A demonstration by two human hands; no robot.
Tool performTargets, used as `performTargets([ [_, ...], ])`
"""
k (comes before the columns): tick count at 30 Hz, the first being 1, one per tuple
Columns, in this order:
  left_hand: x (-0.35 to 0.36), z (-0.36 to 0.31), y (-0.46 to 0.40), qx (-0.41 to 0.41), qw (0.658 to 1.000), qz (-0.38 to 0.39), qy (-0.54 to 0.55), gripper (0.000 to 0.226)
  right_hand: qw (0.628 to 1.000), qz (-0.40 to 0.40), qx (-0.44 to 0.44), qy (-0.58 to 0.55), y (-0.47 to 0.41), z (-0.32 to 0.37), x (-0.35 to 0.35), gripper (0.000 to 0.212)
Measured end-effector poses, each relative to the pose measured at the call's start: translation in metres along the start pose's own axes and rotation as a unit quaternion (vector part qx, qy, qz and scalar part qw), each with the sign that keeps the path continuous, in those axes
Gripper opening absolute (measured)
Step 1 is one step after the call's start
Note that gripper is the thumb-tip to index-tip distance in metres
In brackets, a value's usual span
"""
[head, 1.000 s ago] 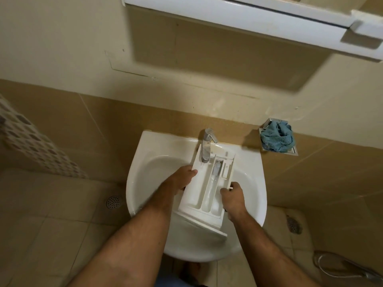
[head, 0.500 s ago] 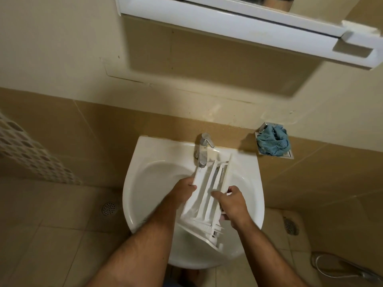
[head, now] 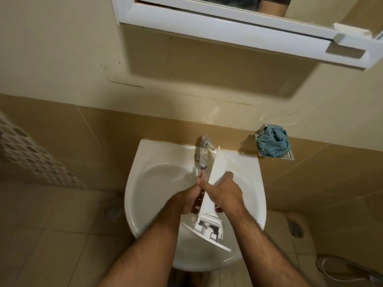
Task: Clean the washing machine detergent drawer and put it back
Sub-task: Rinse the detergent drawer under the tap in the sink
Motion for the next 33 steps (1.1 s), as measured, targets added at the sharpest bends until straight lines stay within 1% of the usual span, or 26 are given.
performTargets([
  [3,0.003,-0.003,0.003,0.029,0.997,0.047,0.049,0.107,0.998,0.024,0.001,-0.052,-0.004,-0.001,0.000,0.091],
  [5,0.005,-0.006,0.008,0.043,0.991,0.099,0.078,0.101,0.988,0.039,0.020,-0.145,-0.009,-0.009,-0.001,0.092],
  [7,0.005,-0.006,0.010,0.049,0.988,0.120,0.083,0.099,0.977,0.051,0.050,-0.203,-0.013,-0.019,-0.003,0.096],
  [9,0.007,-0.001,0.009,0.041,0.989,0.120,0.081,0.097,0.982,0.041,0.060,-0.176,-0.015,-0.026,-0.006,0.097],
  [12,0.006,0.008,0.004,0.042,0.989,0.101,0.101,0.079,0.995,-0.011,0.023,-0.091,-0.016,-0.026,-0.009,0.106],
  [14,0.002,0.009,0.003,0.043,0.987,0.076,0.133,0.076,0.994,-0.047,0.014,-0.093,-0.020,-0.029,-0.012,0.110],
  [15,0.000,0.009,0.003,0.043,0.986,0.068,0.149,0.074,0.993,-0.054,0.025,-0.107,-0.023,-0.032,-0.013,0.109],
  [16,-0.002,0.009,0.003,0.043,0.984,0.064,0.161,0.072,0.990,-0.042,0.047,-0.128,-0.027,-0.037,-0.013,0.109],
  [17,-0.002,0.009,0.004,0.043,0.983,0.063,0.169,0.071,0.984,-0.009,0.079,-0.160,-0.029,-0.043,-0.009,0.110],
  [18,-0.003,0.009,0.004,0.044,0.981,0.064,0.175,0.069,0.971,0.042,0.112,-0.205,-0.030,-0.050,-0.003,0.110],
  [19,-0.004,0.010,0.005,0.044,0.981,0.064,0.178,0.068,0.950,0.102,0.137,-0.261,-0.029,-0.057,0.006,0.109],
  [20,-0.005,0.011,0.005,0.042,0.981,0.063,0.178,0.068,0.924,0.165,0.142,-0.315,-0.027,-0.060,0.015,0.104],
  [21,-0.004,0.011,0.006,0.040,0.982,0.062,0.173,0.068,0.901,0.208,0.130,-0.358,-0.025,-0.062,0.023,0.094],
  [22,-0.004,0.010,0.007,0.037,0.984,0.062,0.164,0.068,0.887,0.223,0.117,-0.386,-0.025,-0.063,0.029,0.082],
  [23,-0.004,0.009,0.008,0.032,0.985,0.063,0.155,0.065,0.885,0.216,0.108,-0.397,-0.026,-0.064,0.032,0.074],
  [24,-0.006,0.008,0.009,0.027,0.987,0.062,0.147,0.061,0.891,0.194,0.103,-0.398,-0.027,-0.065,0.034,0.069],
  [26,-0.013,0.007,0.012,0.017,0.990,0.056,0.129,0.053,0.910,0.138,0.107,-0.375,-0.030,-0.067,0.034,0.066],
  [29,-0.028,0.008,0.018,0.004,0.997,0.034,0.073,0.046,0.927,0.062,0.103,-0.356,-0.030,-0.070,0.027,0.059],
  [31,-0.036,0.008,0.021,0.010,0.998,0.024,0.063,0.046,0.940,0.026,0.081,-0.332,-0.027,-0.069,0.020,0.060],
  [33,-0.037,0.006,0.023,0.016,0.997,0.017,0.073,0.051,0.952,0.027,0.062,-0.300,-0.026,-0.066,0.019,0.065],
])
Point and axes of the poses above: each hand's wrist, its own y-axis away from the middle knuckle, its own x-axis out of the palm, z = x × y, the point moved 5 cm from there along -y, towards the middle knuckle, and after that the axes turned 1 degree about y, right-handed, at the moved point
